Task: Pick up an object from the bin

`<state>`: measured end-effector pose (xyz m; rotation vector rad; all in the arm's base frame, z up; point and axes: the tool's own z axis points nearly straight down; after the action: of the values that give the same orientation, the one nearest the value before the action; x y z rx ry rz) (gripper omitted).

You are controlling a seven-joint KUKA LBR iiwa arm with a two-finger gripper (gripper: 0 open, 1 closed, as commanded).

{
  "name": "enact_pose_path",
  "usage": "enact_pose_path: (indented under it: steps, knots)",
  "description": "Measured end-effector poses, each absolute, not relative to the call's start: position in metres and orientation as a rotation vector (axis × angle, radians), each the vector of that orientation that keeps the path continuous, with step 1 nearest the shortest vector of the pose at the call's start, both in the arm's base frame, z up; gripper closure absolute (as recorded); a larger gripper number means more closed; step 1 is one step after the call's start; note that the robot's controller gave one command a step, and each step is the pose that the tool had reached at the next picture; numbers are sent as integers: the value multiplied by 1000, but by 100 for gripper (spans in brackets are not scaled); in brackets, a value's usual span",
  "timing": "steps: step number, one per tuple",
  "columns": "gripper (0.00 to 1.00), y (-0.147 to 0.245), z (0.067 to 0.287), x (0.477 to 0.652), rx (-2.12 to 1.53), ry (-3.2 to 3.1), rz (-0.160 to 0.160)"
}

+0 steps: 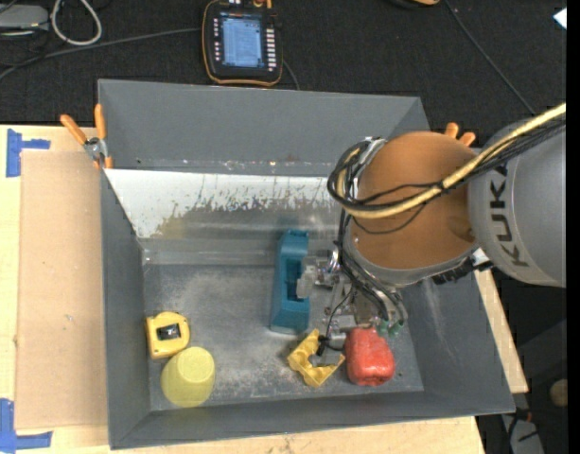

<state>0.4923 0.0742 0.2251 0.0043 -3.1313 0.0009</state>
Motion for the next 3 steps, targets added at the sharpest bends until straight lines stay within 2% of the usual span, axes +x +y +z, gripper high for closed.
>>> enact_pose_path:
  steps: [1, 2, 3]
  knots:
    - [0, 74, 229, 494, -3, -3139, 0]
    - [0, 31, 112, 493, 271, -3128, -1]
    - [0, 26, 139, 491, 753, -3053, -3]
